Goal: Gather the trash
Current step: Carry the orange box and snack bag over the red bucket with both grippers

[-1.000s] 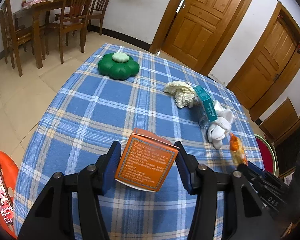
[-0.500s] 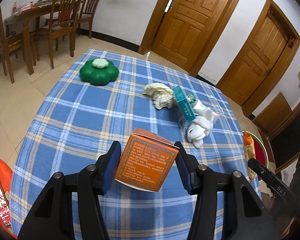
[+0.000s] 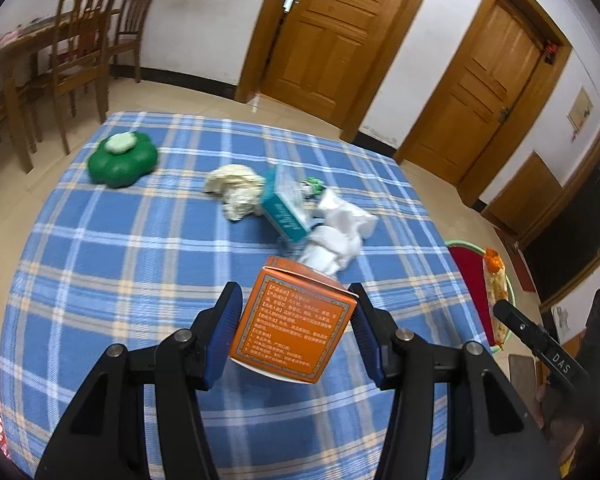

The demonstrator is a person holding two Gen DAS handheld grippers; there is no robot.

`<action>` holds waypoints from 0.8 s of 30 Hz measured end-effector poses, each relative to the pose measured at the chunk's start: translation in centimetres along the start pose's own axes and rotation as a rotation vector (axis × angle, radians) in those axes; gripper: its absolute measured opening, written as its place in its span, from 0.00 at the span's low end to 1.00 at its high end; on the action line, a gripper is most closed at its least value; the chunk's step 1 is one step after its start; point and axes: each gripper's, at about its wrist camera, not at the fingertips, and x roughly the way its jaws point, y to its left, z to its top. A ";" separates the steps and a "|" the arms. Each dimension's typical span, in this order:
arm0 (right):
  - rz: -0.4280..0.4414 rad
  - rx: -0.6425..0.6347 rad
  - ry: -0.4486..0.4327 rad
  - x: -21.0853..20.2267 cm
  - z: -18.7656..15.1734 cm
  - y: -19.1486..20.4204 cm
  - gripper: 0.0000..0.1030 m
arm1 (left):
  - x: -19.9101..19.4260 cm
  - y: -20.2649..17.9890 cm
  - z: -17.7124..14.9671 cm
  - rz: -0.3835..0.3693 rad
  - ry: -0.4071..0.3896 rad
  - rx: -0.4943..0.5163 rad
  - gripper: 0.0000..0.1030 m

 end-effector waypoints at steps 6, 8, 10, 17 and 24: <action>-0.022 0.060 -0.017 -0.7 0.4 -2.4 0.45 | 1.1 -3.1 0.3 -0.046 0.025 0.059 0.53; -0.033 0.078 -0.027 -1.0 0.4 -3.2 0.45 | 1.6 -4.3 0.4 -0.061 0.034 0.083 0.53; -0.043 0.098 -0.036 -1.4 0.5 -4.0 0.45 | 2.0 -5.3 0.5 -0.070 0.041 0.103 0.53; -0.092 0.176 -0.056 -2.1 0.6 -7.5 0.45 | 3.6 -9.3 0.9 -0.114 0.064 0.184 0.53; -0.140 0.225 -0.057 -2.0 0.4 -10.1 0.45 | 5.3 -12.4 1.3 -0.149 0.092 0.236 0.53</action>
